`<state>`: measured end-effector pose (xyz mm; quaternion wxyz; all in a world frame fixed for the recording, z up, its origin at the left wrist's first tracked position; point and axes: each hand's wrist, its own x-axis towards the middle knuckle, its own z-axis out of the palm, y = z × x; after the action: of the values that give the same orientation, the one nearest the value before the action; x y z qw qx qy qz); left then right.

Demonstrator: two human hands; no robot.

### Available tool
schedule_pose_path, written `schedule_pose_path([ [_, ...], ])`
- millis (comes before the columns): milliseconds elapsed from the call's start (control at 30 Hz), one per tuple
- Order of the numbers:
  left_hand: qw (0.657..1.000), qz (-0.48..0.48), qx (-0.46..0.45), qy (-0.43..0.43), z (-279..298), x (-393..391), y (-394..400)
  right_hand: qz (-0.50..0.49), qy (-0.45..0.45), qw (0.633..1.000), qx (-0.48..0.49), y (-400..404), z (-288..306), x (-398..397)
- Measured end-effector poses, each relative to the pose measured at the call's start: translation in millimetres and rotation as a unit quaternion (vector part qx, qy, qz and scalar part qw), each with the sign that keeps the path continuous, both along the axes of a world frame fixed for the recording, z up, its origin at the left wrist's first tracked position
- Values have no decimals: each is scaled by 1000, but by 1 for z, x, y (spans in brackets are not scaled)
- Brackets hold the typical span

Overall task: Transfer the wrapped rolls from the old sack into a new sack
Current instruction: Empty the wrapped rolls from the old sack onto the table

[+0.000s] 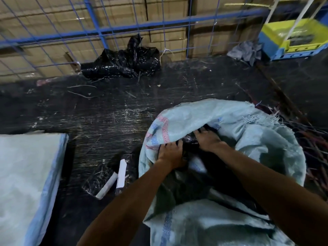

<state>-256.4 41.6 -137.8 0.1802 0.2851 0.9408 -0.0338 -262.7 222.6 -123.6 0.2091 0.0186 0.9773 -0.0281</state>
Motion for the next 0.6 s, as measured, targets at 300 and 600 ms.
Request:
schedule_pose_path([
  [300,993,32,0,-117,16,18,-5,-122,-132,974,-136,-5,28,18],
  [600,717,152,432,-526,131,22,-116,-343,-196,755,-524,-20,108,76],
])
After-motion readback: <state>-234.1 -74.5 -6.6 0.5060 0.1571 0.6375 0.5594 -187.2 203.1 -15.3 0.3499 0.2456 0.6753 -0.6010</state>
